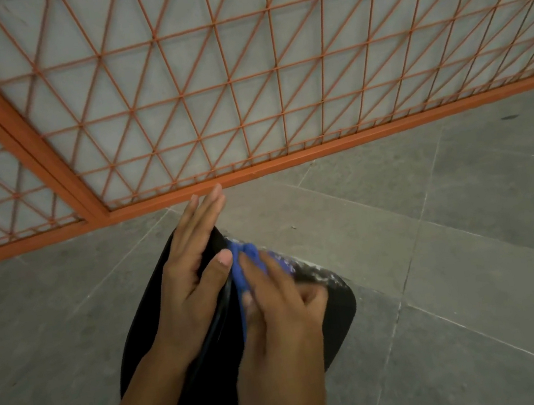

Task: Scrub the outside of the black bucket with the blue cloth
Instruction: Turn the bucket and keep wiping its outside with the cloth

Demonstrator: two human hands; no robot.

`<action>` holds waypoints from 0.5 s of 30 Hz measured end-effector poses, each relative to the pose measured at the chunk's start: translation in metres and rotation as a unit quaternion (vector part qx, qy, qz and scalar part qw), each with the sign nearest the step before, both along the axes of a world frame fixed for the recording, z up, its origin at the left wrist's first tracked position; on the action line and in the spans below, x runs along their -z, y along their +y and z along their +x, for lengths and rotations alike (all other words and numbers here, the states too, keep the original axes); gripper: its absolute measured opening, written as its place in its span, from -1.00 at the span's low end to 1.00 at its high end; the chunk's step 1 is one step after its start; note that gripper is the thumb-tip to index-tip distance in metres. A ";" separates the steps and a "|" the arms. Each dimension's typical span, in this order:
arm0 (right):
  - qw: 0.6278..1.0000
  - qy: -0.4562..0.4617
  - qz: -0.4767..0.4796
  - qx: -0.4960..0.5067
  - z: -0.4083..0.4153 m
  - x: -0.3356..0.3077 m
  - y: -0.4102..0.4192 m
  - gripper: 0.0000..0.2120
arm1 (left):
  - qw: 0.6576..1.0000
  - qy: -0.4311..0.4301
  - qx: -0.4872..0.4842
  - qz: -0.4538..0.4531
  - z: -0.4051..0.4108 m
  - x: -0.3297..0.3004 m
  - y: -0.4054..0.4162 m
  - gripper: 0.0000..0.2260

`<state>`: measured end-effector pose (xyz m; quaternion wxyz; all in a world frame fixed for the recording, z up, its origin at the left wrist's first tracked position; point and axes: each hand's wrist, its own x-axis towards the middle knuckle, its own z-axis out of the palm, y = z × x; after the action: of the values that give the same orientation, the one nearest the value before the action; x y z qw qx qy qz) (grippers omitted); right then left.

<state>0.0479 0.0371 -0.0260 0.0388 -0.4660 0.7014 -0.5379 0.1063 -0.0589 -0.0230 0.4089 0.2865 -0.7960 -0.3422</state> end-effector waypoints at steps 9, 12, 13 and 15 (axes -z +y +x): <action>1.000 0.008 0.024 -0.006 -0.020 0.010 -0.003 -0.68 | 0.999 -0.016 0.022 0.025 0.014 -0.004 0.000 -0.51; 1.000 0.011 0.001 0.003 -0.011 0.007 0.007 -0.72 | 0.999 -0.020 0.034 0.008 0.017 -0.001 0.001 -0.50; 1.000 0.017 -0.008 -0.006 -0.010 0.006 0.005 -0.72 | 0.999 -0.021 0.035 0.004 0.017 -0.001 0.000 -0.50; 0.999 0.004 0.007 -0.042 -0.015 0.006 -0.001 -0.70 | 1.000 -0.015 0.026 0.006 0.016 -0.002 0.000 -0.50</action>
<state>0.0332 0.0358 -0.0323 0.0622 -0.4967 0.6851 -0.5292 0.1222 -0.0592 -0.0211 0.3863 0.2729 -0.8070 -0.3535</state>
